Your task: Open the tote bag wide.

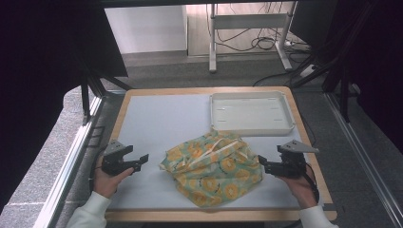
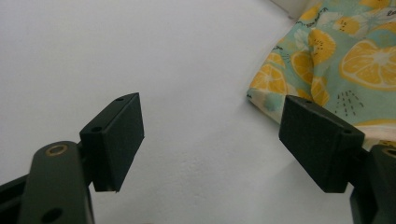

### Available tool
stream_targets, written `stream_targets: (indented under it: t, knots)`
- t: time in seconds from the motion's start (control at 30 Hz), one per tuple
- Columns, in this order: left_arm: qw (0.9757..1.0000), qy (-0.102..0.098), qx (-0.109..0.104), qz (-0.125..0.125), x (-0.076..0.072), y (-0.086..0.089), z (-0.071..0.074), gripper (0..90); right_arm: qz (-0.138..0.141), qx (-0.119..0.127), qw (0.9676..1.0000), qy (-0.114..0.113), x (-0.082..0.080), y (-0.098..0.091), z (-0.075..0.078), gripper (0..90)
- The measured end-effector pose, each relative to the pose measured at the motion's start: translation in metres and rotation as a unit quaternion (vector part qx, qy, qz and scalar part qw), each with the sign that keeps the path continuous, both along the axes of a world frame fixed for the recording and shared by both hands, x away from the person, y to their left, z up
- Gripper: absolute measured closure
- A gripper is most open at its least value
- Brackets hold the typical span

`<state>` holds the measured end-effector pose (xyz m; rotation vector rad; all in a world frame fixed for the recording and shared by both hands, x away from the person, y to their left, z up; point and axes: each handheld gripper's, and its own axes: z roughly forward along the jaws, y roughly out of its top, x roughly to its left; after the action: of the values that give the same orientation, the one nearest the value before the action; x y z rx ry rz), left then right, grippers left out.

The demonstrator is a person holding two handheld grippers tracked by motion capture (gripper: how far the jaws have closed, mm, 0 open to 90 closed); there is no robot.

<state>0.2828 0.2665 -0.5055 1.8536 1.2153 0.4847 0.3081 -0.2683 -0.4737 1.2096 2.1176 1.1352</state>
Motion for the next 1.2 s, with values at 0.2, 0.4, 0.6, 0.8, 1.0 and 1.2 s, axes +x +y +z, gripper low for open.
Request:
stream_targets:
  t: [0.2,0.4,0.6,0.8,1.0,1.2]
  knots:
    - [1.0,-0.006,-0.004,-0.003,0.0,-0.006,0.002,23.1,0.0,0.009,0.9999,-0.005,-0.003,-0.001,-0.001,17.7]
    - [0.9999,-0.008,-0.01,-0.01,-0.001,-0.008,0.006,27.8,0.006,0.014,0.9999,-0.008,-0.01,0.0,0.001,20.0]
    - [0.9997,-0.012,-0.006,-0.022,-0.01,-0.007,0.008,28.9,-0.001,0.021,0.9998,-0.008,-0.016,0.005,0.008,20.4]
    - [0.9998,-0.007,-0.006,-0.02,-0.002,0.0,0.004,29.5,-0.009,0.018,0.9997,-0.017,-0.014,0.01,0.014,21.8]
    - [0.9996,-0.005,0.001,-0.029,-0.007,-0.004,0.003,30.3,-0.01,0.025,0.9995,-0.017,-0.014,0.016,0.015,23.7]
    - [0.9993,-0.018,-0.008,-0.031,-0.013,-0.007,0.011,30.5,0.005,0.035,0.9991,-0.023,-0.024,0.022,0.02,26.4]
